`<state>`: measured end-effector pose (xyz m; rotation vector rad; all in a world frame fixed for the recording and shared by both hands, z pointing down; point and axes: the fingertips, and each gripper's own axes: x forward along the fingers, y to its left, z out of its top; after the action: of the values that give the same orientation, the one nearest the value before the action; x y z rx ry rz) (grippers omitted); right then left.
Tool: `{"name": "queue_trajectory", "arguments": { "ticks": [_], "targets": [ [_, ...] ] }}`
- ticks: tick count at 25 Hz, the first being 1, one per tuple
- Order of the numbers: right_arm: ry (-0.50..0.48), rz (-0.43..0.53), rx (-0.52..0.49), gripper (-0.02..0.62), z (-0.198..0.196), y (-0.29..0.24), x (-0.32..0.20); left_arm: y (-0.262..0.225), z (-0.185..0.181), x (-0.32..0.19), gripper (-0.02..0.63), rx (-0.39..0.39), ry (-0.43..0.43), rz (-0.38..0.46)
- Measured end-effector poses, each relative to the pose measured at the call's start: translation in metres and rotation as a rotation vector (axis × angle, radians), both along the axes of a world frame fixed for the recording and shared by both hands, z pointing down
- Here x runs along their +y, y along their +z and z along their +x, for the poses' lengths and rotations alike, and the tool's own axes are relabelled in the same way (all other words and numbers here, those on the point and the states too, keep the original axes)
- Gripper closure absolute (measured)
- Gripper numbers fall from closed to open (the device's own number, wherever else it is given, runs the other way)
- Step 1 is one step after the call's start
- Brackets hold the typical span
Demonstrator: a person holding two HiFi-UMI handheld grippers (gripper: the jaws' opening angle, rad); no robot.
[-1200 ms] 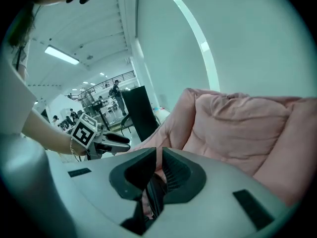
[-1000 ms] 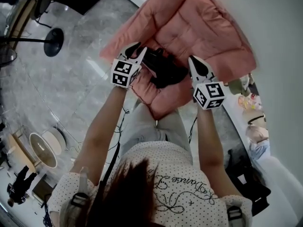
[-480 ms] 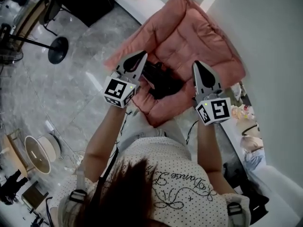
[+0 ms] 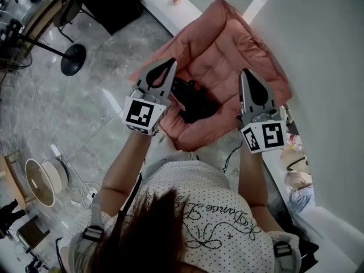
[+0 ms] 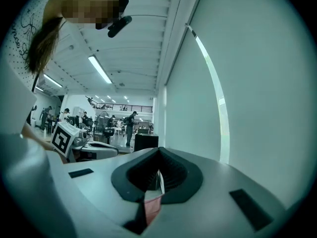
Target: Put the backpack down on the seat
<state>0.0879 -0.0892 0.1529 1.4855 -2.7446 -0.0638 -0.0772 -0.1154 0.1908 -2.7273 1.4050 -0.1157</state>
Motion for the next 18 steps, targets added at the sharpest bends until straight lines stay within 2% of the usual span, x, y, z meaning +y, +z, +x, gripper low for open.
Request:
{"name": "queue_trajectory", "arguments": {
  "ticks": [4,18],
  "targets": [
    [-0.008,0.032,0.017,0.586,0.0,-0.012,-0.001,-0.008,-0.003,0.002,0.601,0.002,-0.019,0.017],
    [0.002,0.029,-0.001,0.586,0.001,-0.016,0.003,-0.013,-0.003,0.014,0.601,-0.01,-0.034,0.019]
  ]
}}
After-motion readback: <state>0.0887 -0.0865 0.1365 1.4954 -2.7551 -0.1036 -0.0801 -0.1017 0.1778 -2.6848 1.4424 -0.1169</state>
